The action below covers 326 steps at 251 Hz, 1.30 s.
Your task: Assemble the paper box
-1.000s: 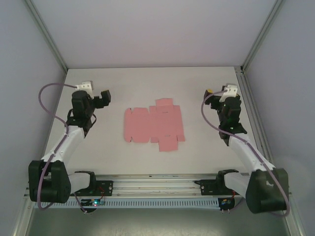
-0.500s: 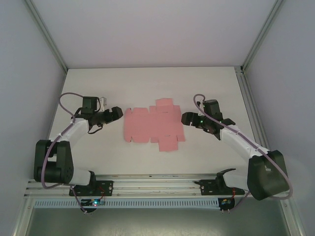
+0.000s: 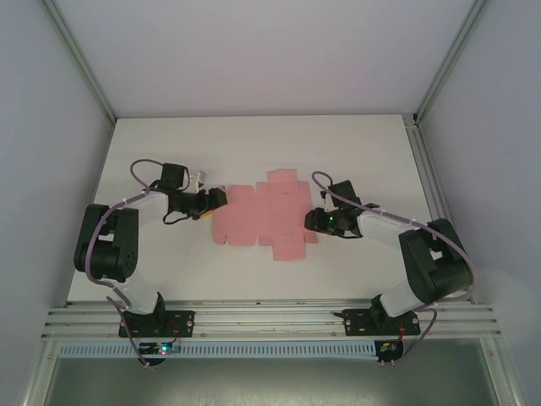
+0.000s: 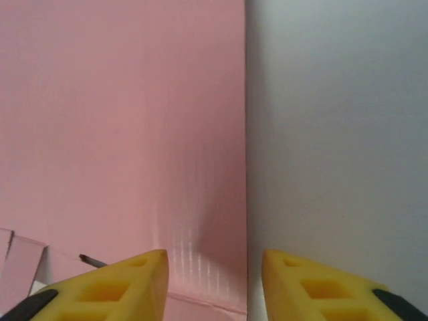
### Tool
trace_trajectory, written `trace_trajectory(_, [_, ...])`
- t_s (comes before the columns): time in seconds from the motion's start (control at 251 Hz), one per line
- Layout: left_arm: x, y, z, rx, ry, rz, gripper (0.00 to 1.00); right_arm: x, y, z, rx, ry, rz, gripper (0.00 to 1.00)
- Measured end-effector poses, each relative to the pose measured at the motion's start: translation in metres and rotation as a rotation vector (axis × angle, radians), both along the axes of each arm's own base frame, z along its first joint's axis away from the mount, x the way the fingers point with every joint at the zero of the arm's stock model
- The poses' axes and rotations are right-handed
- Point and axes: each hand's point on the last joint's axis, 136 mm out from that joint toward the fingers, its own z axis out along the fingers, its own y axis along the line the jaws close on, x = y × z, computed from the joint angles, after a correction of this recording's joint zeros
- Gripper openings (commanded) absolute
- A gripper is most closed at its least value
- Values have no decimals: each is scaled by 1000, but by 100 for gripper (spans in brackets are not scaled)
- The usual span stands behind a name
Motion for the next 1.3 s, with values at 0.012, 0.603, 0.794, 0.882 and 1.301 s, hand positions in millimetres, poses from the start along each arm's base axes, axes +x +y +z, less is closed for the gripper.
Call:
trace_trajectory(0.012, [0,-1,0,-3,-2,-5,72,-1,0,-2,0,6,-1,37])
trace_trajectory(0.603, [-1,15,23,165,-43,69,67,3,-1,-10,-16,29,-11,35])
trace_trajectory(0.794, [-3,23,-1,227,37,72,67,3,-1,-10,-16,29,-11,35])
trace_trajectory(0.882, [-8,19,-18,209,96,47,67,3,0,-10,-15,28,-11,35])
trace_trajectory(1.301, [-2,-24,11,-95,21,-78,16,3,2,-8,2,10,-5,36])
